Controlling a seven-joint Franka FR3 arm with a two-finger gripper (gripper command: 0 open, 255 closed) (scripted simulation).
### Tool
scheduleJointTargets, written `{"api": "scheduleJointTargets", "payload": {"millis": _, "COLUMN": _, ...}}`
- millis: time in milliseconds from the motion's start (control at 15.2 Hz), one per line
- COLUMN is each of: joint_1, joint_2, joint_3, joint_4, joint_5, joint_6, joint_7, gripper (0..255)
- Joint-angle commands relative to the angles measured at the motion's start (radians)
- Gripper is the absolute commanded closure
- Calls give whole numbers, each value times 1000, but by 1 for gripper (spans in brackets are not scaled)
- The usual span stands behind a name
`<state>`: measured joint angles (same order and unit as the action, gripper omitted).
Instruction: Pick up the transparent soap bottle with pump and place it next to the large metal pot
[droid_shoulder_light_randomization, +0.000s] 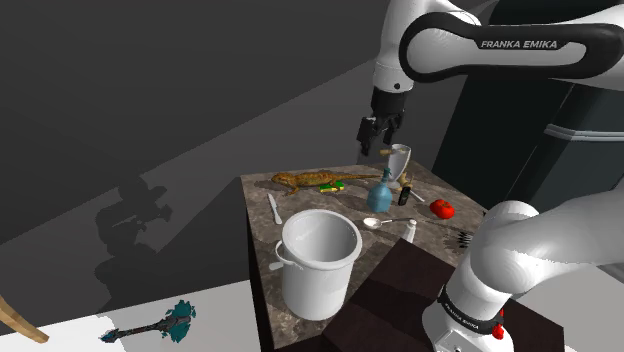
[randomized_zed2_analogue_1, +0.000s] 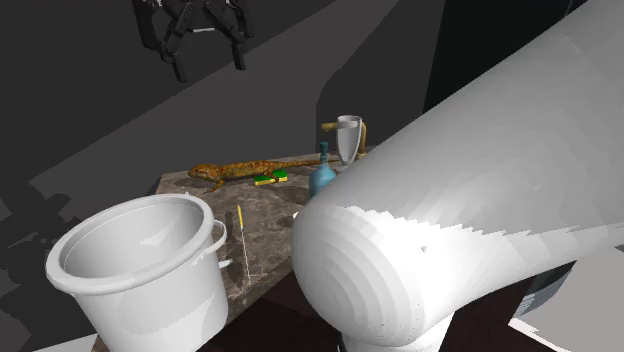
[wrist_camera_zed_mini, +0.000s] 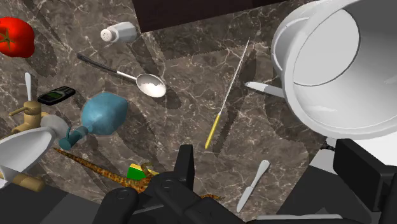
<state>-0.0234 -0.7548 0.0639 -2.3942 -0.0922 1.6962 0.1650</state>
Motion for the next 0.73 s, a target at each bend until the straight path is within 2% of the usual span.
{"api": "scheduleJointTargets", "payload": {"millis": 0, "joint_1": 0, "joint_2": 0, "joint_3": 0, "joint_4": 0, "joint_5": 0, "joint_6": 0, "joint_7": 0, "gripper": 0}}
{"api": "scheduleJointTargets", "payload": {"millis": 660, "joint_1": -81, "joint_2": 99, "joint_3": -192, "joint_4": -105, "joint_5": -123, "joint_6": 237, "joint_7": -192, "gripper": 0}}
